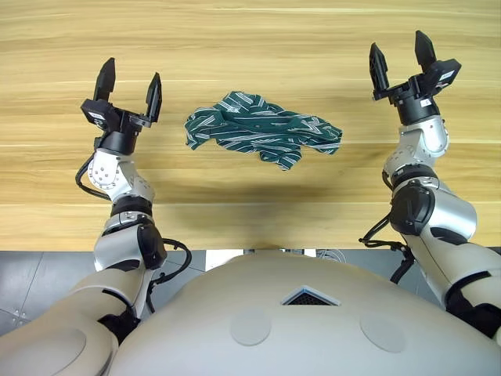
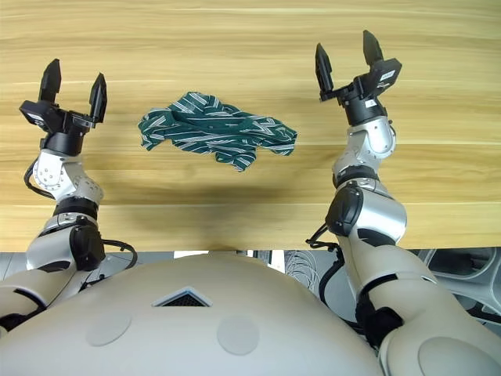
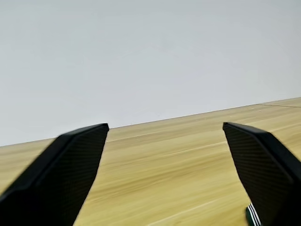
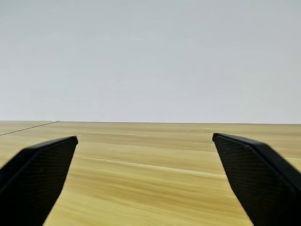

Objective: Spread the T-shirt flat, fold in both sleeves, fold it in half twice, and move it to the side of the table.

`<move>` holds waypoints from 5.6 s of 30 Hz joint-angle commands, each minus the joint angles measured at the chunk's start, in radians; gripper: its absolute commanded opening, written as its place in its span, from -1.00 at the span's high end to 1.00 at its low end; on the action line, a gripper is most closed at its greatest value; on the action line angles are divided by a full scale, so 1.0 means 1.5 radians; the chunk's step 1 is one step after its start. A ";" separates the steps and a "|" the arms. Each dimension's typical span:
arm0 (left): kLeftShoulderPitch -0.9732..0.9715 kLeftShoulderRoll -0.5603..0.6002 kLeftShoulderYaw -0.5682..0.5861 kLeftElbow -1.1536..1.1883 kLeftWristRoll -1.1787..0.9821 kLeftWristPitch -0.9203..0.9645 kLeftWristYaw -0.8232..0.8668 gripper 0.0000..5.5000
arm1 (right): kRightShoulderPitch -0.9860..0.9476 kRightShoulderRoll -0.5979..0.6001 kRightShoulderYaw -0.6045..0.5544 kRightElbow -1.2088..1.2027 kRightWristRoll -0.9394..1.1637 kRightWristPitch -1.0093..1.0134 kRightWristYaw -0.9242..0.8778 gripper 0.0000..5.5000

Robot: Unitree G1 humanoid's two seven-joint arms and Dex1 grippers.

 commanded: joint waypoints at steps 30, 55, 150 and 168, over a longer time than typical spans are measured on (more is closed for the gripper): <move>0.038 0.059 -0.062 -0.041 0.019 0.026 -0.123 -0.61 | 0.067 -0.051 0.283 -0.046 -0.217 -0.001 0.154 -0.03; 0.093 0.115 -0.179 -0.058 0.153 0.018 -0.154 -0.61 | 0.058 -0.074 0.324 -0.047 -0.253 -0.014 0.083 0.99; -0.580 0.114 -0.232 0.205 0.318 0.463 0.142 0.99 | -0.413 -0.111 0.250 0.062 -0.340 0.379 -0.301 1.00; 0.174 0.257 -0.284 -0.756 0.147 0.763 -0.138 0.99 | 0.057 -0.219 0.328 -0.254 -0.130 0.178 0.409 1.00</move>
